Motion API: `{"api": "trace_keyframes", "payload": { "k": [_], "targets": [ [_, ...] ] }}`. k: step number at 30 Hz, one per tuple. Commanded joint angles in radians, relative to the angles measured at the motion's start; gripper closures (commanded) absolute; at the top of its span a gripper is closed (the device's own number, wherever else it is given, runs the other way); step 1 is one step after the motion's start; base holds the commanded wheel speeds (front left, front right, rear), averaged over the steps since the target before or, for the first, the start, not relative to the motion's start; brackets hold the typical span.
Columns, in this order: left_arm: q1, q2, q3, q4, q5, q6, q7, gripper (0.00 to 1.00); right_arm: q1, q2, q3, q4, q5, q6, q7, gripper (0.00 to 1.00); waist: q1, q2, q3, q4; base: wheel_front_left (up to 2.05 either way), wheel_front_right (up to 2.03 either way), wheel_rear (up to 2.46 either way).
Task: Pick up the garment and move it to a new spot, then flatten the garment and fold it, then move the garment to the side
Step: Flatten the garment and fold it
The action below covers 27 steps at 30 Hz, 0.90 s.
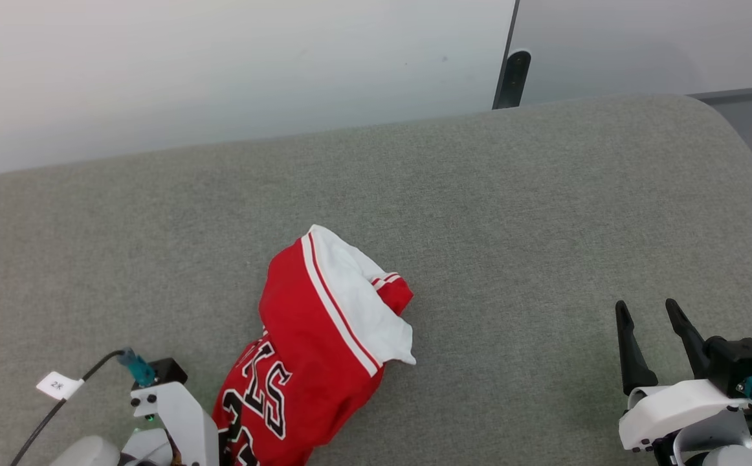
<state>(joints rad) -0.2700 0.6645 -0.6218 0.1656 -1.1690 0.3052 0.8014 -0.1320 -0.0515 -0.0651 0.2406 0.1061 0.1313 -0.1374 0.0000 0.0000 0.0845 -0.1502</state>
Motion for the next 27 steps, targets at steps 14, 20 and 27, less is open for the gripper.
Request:
{"api": "trace_keyframes", "payload": {
  "k": [14,20,27],
  "targets": [
    [-0.133,0.061,0.065,-0.117,0.047,-0.006,-0.027,0.00,-0.010,0.001,0.006,0.015,0.014,-0.001,-0.016,0.00,0.0000,0.0000,0.007,-0.030,0.00,0.00,0.00],
    [-0.229,0.025,0.065,-0.097,0.126,-0.086,-0.148,0.00,-0.019,0.001,0.008,0.027,0.023,-0.001,-0.030,0.00,0.0000,0.0000,0.020,-0.065,0.00,0.00,0.00],
    [-0.282,-0.032,0.034,0.065,0.130,-0.134,-0.150,0.00,-0.023,0.001,0.012,0.041,0.027,-0.001,-0.037,0.00,0.0000,0.0000,0.026,-0.112,0.00,0.00,0.00]
  ]
}}
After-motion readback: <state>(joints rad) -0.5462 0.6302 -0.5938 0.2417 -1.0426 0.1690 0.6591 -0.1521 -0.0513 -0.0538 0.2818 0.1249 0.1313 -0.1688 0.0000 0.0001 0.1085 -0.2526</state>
